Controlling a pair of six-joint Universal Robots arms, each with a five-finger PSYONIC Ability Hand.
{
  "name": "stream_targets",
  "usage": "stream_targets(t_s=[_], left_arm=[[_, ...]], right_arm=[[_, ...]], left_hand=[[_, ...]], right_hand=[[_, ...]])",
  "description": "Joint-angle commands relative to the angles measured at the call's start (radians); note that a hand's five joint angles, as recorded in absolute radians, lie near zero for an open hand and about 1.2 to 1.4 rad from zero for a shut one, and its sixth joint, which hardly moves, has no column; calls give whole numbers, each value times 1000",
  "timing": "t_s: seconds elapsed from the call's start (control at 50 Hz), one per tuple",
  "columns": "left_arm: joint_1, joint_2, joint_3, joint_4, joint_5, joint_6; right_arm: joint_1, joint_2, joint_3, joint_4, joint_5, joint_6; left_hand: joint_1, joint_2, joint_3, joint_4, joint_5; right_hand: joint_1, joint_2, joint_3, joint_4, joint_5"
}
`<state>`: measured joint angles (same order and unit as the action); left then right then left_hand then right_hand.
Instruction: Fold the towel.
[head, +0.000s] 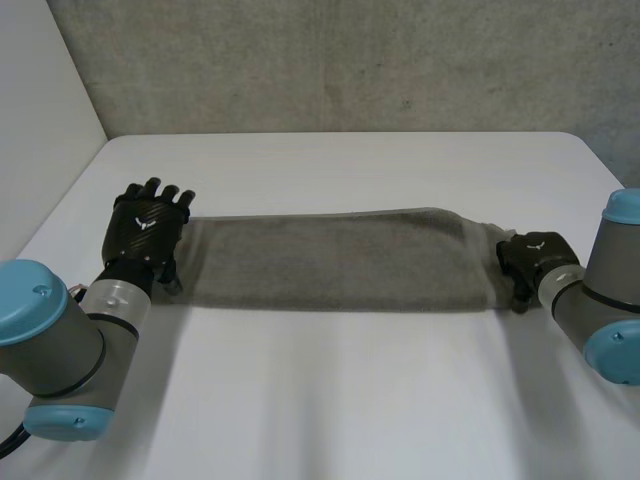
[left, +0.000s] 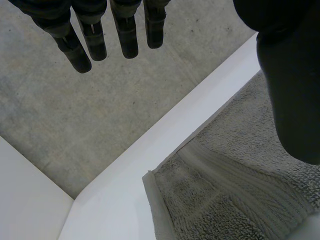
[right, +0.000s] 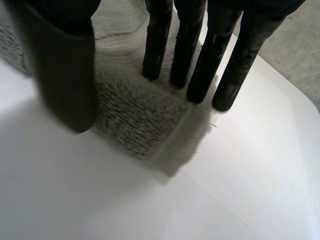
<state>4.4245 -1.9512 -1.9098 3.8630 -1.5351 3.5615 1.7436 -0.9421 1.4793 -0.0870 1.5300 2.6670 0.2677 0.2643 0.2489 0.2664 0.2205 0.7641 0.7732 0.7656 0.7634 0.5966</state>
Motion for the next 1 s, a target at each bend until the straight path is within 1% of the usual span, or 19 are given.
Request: stream_targets(t_s=[0.02, 0.2, 0.34, 0.46, 0.52, 0.56, 0.58, 0.6, 0.62, 0.66, 0.68, 0.72, 0.74, 0.78, 0.9, 0.94, 0.96, 0.98, 1.0], left_arm=[[1, 0, 0, 0, 0, -1], [0, 0, -1, 0, 0, -1], [1, 3, -6, 1, 0, 0], [-4, 5, -6, 1, 0, 0], [-7, 5, -8, 0, 0, 0], [-7, 5, -8, 1, -2, 0], [-8, 5, -8, 1, -2, 0], [-8, 5, -8, 1, -2, 0], [-10, 5, -8, 1, -2, 2], [-13, 5, -8, 0, -2, 2], [-13, 6, -11, 0, -2, 2], [-14, 8, -14, 1, -2, 2], [-14, 11, -14, 1, -2, 4], [-16, 15, -15, 1, -2, 4], [-16, 21, -21, 9, -2, 4], [-16, 21, -21, 10, -2, 4], [-16, 20, -21, 12, -2, 4], [-16, 20, -21, 12, -2, 4], [-16, 20, -21, 12, -2, 4]], right_arm=[[-45, 6, -5, -48, -4, -1], [-118, 6, -4, -37, -1, -102], [-262, -17, -42, -39, 12, -228], [-277, -77, -119, -30, 4, -280], [-211, -123, -172, -31, 2, -269], [-75, -135, -230, -40, -4, -246], [-75, -135, -231, -40, -4, -246], [3, -133, -253, -40, -8, -239], [4, -133, -254, -40, -8, -239], [165, -121, -283, -51, -27, -243], [166, -121, -283, -51, -27, -243], [322, -63, -307, -89, -54, -251], [323, -63, -307, -89, -54, -251], [440, 8, -312, -123, -71, -252], [567, 97, -303, -128, -73, -252], [600, 130, -303, -129, -65, -251], [600, 131, -303, -129, -65, -251], [602, 134, -303, -131, -54, -246], [594, 129, -301, -132, -51, -237]], left_hand=[[-89, -86, -71, -88, -217], [-89, -86, -71, -88, -217], [-89, -86, -71, -88, -217], [-89, -86, -71, -88, -217], [-89, -86, -71, -88, -217], [-89, -86, -71, -88, -217], [-89, -86, -71, -88, -217], [-89, -86, -71, -88, -217], [-89, -86, -71, -88, -217], [-89, -86, -71, -88, -217], [-89, -86, -71, -88, -217], [-89, -86, -71, -88, -217], [-89, -86, -71, -88, -217], [-89, -86, -71, -88, -217], [-89, -86, -71, -88, -217], [-89, -86, -71, -88, -217], [-89, -86, -71, -88, -217], [-89, -86, -71, -88, -217], [-89, -86, -71, -88, -217]], right_hand=[[599, 590, 598, 600, 592], [632, 623, 631, 633, 625], [632, 623, 631, 633, 625], [632, 623, 631, 633, 625], [632, 623, 631, 633, 625], [632, 623, 631, 633, 625], [632, 623, 631, 633, 625], [632, 623, 631, 633, 625], [632, 623, 631, 633, 625], [632, 623, 631, 633, 625], [632, 623, 631, 633, 625], [632, 623, 631, 633, 625], [632, 623, 631, 633, 625], [632, 623, 631, 633, 625], [632, 623, 631, 633, 625], [-45, -54, -46, -44, -52], [-48, -57, -49, -47, -55], [-400, -409, -401, -399, -407], [-590, -599, -591, -589, -597]])
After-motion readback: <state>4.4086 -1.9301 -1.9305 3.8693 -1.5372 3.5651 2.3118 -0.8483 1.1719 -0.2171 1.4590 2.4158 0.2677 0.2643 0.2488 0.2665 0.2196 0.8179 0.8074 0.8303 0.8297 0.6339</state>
